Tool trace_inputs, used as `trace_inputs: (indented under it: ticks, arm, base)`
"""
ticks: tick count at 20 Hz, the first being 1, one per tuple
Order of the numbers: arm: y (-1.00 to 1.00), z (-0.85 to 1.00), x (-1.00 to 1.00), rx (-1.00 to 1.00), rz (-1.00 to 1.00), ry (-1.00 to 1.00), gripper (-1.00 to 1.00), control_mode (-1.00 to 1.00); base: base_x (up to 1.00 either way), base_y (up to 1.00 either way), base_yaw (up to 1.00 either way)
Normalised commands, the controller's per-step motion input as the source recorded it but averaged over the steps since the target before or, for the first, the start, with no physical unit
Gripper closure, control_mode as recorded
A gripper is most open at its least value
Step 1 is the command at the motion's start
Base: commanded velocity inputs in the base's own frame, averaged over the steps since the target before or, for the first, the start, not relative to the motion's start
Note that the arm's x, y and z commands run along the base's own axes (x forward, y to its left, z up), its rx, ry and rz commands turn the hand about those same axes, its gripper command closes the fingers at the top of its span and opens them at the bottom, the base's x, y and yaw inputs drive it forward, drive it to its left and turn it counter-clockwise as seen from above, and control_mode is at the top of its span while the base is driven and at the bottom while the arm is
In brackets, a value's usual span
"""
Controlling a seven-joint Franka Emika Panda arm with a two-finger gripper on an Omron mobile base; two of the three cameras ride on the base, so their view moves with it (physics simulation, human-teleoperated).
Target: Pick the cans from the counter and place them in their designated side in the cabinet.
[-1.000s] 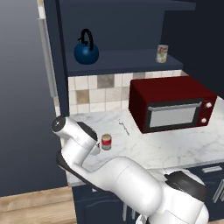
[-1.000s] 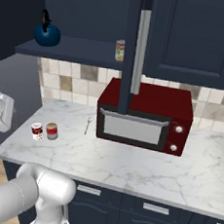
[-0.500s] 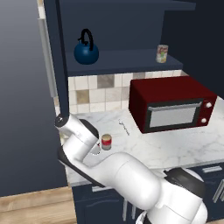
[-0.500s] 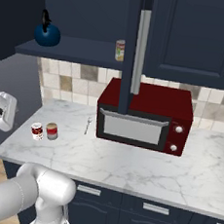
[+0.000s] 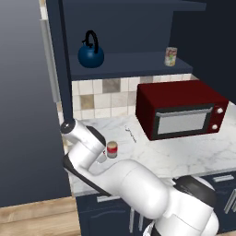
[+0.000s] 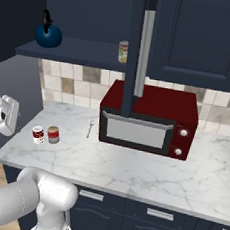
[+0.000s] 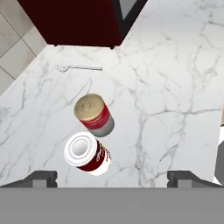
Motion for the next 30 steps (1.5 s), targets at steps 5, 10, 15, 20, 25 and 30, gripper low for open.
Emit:
trace_inputs:
  ticks: [5, 10, 15, 20, 25, 30]
  arm:
    - [-0.05, -0.06, 0.07, 0.02, 0.00, 0.00, -1.00, -1.00]
    - [-0.03, -0.07, 0.09, 0.02, 0.00, 0.01, -1.00, -1.00]
    - [-0.01, -0.04, 0.08, 0.01, 0.00, 0.01, -1.00, -1.00]
    - [-0.03, -0.02, 0.10, 0.02, -0.01, 0.07, -1.00, -1.00]
    - [-0.05, -0.03, 0.06, 0.02, 0.00, 0.07, -1.00, -1.00]
    - [0.00, -0.09, 0.05, 0.01, 0.00, 0.03, -1.00, -1.00]
  base:
    - [0.00, 0.00, 0.00]
    - [0.00, 0.00, 0.00]
    - [0.00, 0.00, 0.00]
    - [0.00, 0.00, 0.00]
    - [0.00, 0.00, 0.00]
    - [0.00, 0.00, 0.00]
